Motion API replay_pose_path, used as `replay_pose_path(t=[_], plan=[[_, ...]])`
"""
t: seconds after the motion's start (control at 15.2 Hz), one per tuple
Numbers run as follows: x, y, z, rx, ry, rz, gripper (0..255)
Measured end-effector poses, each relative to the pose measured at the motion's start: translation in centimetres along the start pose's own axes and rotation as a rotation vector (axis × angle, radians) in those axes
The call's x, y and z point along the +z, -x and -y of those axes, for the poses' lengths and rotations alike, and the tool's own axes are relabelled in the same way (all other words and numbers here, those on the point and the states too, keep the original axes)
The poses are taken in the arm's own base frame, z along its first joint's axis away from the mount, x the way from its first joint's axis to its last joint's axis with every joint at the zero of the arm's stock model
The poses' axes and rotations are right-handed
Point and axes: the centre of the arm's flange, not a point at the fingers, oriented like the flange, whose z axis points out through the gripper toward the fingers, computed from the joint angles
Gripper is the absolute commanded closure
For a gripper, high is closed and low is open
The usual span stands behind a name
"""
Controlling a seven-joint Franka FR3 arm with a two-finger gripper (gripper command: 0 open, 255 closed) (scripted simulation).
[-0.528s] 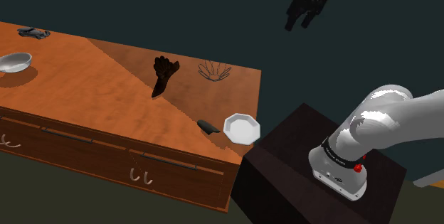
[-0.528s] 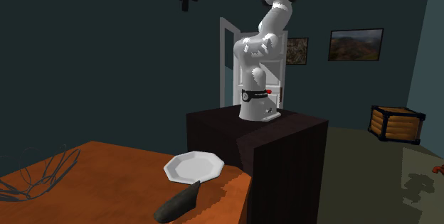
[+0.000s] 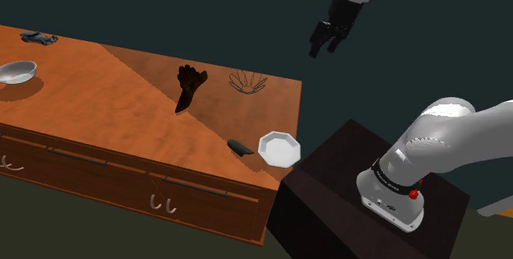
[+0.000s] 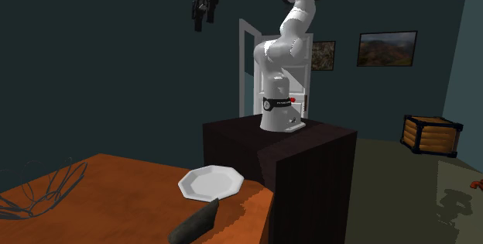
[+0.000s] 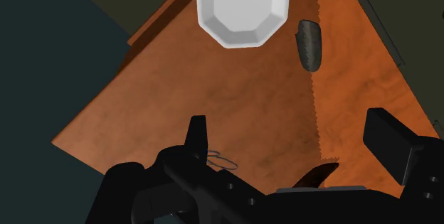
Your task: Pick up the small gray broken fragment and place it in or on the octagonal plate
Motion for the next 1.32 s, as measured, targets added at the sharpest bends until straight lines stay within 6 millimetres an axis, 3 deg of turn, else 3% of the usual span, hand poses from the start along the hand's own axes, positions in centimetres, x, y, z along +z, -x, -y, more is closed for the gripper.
replay_pose_path(t=[1.32], plan=[[24.6,-4.3,6.9,-0.128,-0.041,0.009,0]])
